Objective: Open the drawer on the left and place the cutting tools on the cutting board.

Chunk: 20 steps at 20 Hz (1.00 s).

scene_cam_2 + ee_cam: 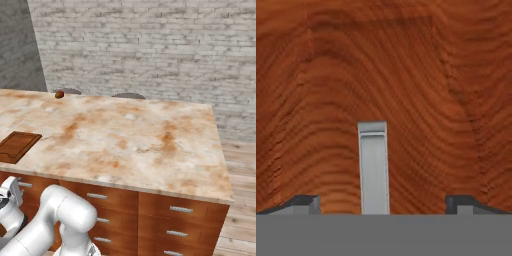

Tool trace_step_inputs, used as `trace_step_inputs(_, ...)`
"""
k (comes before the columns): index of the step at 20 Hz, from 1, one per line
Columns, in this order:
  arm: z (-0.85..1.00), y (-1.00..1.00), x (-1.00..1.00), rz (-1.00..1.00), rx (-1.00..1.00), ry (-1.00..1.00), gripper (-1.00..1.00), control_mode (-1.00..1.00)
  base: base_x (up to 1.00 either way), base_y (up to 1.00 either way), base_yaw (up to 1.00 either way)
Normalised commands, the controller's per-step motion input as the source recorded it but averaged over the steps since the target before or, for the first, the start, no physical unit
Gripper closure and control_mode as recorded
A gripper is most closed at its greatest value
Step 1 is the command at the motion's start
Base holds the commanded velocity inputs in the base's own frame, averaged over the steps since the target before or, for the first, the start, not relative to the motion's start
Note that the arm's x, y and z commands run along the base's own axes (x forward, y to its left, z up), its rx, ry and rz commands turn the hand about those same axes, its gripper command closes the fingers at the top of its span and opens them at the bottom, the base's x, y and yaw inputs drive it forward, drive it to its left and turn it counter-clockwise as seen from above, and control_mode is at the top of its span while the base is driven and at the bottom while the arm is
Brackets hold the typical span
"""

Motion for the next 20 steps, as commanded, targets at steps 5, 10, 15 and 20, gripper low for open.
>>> trace_step_inputs(5, -0.02, 0.0, 0.01, 0.0, 0.0, 0.0, -1.0, -1.0, 0.0, 0.0, 0.0)
trace_step_inputs(10, -0.2, 0.06, 0.01, 0.0, 0.0, -0.01, -1.0, -1.0, 0.0, 0.0, 0.0)
trace_step_inputs(15, -0.21, 0.09, 0.02, 0.0, 0.0, -0.05, -1.0, -1.0, 0.0, 0.0, 0.0)
trace_step_inputs(20, -0.04, 0.05, 0.0, 0.0, 0.0, -0.05, -1.0, -1.0, 0.0, 0.0, 0.0)
